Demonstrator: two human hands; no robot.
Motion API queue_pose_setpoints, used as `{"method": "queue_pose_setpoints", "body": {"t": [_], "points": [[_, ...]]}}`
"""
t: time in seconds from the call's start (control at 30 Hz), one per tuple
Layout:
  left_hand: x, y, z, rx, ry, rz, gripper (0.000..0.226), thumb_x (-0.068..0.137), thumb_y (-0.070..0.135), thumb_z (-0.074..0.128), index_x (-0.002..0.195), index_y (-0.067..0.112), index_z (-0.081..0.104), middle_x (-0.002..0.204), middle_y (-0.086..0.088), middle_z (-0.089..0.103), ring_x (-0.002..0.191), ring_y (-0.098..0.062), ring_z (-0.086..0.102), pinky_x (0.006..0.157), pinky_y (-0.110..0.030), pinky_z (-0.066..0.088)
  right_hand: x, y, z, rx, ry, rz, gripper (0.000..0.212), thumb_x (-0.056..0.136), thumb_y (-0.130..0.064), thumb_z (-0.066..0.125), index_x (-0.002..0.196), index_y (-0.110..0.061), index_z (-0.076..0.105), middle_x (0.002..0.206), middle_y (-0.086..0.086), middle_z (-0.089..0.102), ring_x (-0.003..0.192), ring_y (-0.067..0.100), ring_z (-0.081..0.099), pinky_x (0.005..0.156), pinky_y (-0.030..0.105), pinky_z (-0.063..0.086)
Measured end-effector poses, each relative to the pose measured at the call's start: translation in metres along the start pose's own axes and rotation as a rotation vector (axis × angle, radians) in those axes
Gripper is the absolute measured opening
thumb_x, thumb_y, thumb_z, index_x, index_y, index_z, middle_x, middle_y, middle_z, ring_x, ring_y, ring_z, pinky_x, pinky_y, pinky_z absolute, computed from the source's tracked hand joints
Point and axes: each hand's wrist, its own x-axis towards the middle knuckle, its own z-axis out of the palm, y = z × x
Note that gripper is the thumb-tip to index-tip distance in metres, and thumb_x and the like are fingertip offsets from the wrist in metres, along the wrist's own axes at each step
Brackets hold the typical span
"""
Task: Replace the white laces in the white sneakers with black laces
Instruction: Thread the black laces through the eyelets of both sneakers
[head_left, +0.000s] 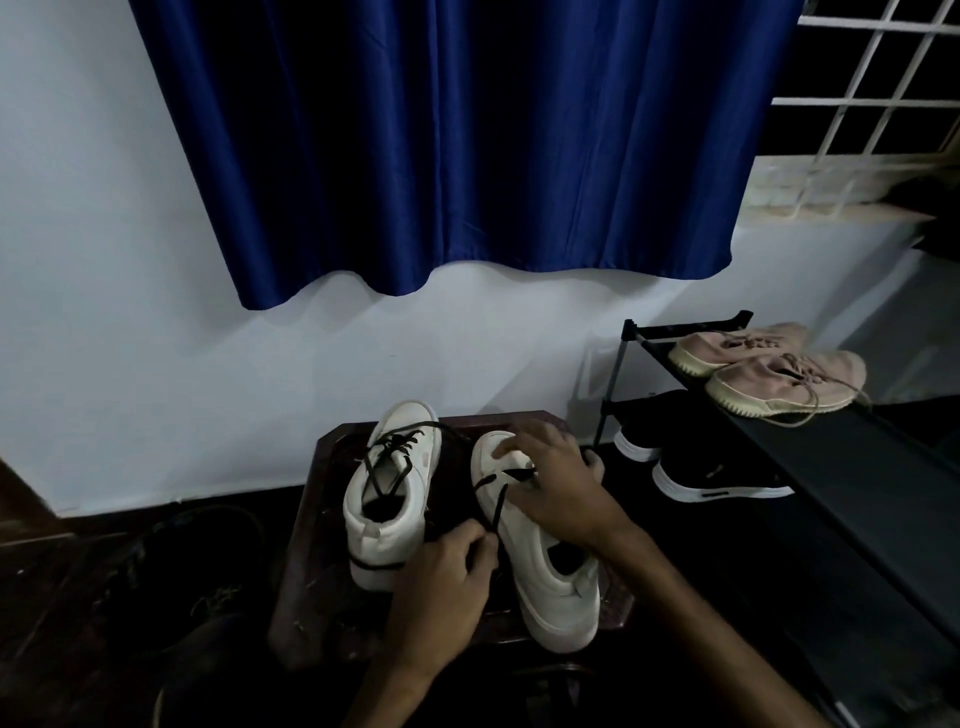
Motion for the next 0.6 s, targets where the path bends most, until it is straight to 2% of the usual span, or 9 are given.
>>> {"method": "queue_pose_setpoints", "body": {"t": [0.1, 0.2, 0.27, 0.3, 0.37, 0.43, 0.53, 0.57, 0.6], "points": [[0.0, -0.012, 0.015, 0.084, -0.015, -0.023, 0.017, 0.096, 0.038, 0.048, 0.088, 0.025, 0.056, 0.084, 0.003, 0.069, 0.084, -0.018, 0.065, 0.072, -0.037, 0.048, 0.015, -0.023, -0.004, -0.087, -0.085, -0.101, 0.033, 0.088, -0.037, 0.048, 0.119, -0.037, 0.061, 0.145, -0.011, 0.039, 0.136, 0.017, 0.03, 0.111, 0.057, 0.019], [0.001, -0.021, 0.022, 0.114, 0.006, -0.011, 0.02, 0.096, 0.04, 0.047, 0.101, 0.026, 0.06, 0.095, 0.001, 0.072, 0.093, -0.022, 0.065, 0.075, -0.038, 0.049, 0.029, -0.04, -0.001, -0.537, -0.27, -0.19, 0.025, 0.088, -0.036, 0.061, 0.111, -0.028, 0.067, 0.139, -0.002, 0.043, 0.133, 0.021, 0.031, 0.108, 0.061, 0.019], [0.002, -0.024, 0.023, 0.144, 0.029, 0.022, 0.021, 0.096, 0.04, 0.046, 0.103, 0.025, 0.06, 0.096, -0.001, 0.072, 0.093, -0.025, 0.065, 0.073, -0.039, 0.049, 0.038, -0.046, -0.005, -0.569, -0.347, -0.187, 0.021, 0.086, -0.033, 0.064, 0.106, -0.025, 0.069, 0.131, 0.0, 0.048, 0.129, 0.022, 0.037, 0.105, 0.06, 0.024], [0.003, -0.024, 0.023, 0.168, 0.036, 0.036, 0.021, 0.096, 0.04, 0.046, 0.101, 0.024, 0.06, 0.095, -0.003, 0.072, 0.092, -0.026, 0.065, 0.072, -0.04, 0.049, 0.042, -0.048, -0.01, -0.479, -0.387, -0.175, 0.02, 0.088, -0.031, 0.063, 0.105, -0.023, 0.069, 0.126, 0.001, 0.053, 0.125, 0.021, 0.043, 0.103, 0.054, 0.031], [0.005, -0.024, 0.024, 0.205, 0.043, 0.053, 0.021, 0.096, 0.04, 0.045, 0.099, 0.023, 0.058, 0.092, -0.004, 0.072, 0.09, -0.027, 0.066, 0.072, -0.041, 0.049, 0.051, -0.051, -0.023, -0.199, -0.483, -0.131, 0.021, 0.094, -0.027, 0.058, 0.102, -0.012, 0.071, 0.101, 0.0, 0.066, 0.1, 0.017, 0.059, 0.089, 0.037, 0.044], [0.006, -0.024, 0.022, 0.236, 0.045, 0.06, 0.021, 0.096, 0.041, 0.044, 0.1, 0.024, 0.057, 0.092, -0.004, 0.072, 0.09, -0.026, 0.066, 0.074, -0.041, 0.049, 0.056, -0.058, -0.037, 0.173, -0.5, -0.036, 0.029, 0.099, -0.027, 0.054, 0.09, -0.004, 0.071, 0.082, 0.001, 0.065, 0.082, 0.015, 0.057, 0.079, 0.028, 0.044], [0.007, -0.015, 0.014, 0.394, 0.069, 0.078, 0.025, 0.098, 0.043, 0.041, 0.107, 0.025, 0.057, 0.102, 0.0, 0.069, 0.096, -0.021, 0.065, 0.079, -0.035, 0.047, 0.058, -0.07, -0.055, 0.588, -0.432, 0.182, 0.042, 0.099, -0.043, 0.049, 0.071, -0.013, 0.059, 0.082, 0.007, 0.064, 0.077, 0.016, 0.058, 0.068, 0.019, 0.047], [0.007, -0.008, 0.009, 0.467, 0.114, 0.097, 0.028, 0.099, 0.043, 0.04, 0.11, 0.024, 0.056, 0.106, 0.001, 0.066, 0.1, -0.019, 0.063, 0.081, -0.032, 0.045, 0.056, -0.074, -0.061, 0.611, -0.41, 0.216, 0.045, 0.099, -0.048, 0.047, 0.069, -0.015, 0.054, 0.081, 0.004, 0.065, 0.073, 0.012, 0.06, 0.058, 0.013, 0.047], [0.008, 0.001, 0.002, 0.49, 0.193, 0.116, 0.029, 0.099, 0.042, 0.04, 0.111, 0.022, 0.057, 0.109, 0.001, 0.064, 0.102, -0.018, 0.061, 0.081, -0.031, 0.044, 0.055, -0.076, -0.066, 0.593, -0.393, 0.209, 0.046, 0.097, -0.052, 0.046, 0.068, -0.017, 0.052, 0.08, 0.001, 0.064, 0.071, 0.009, 0.06, 0.052, 0.014, 0.047]]}}
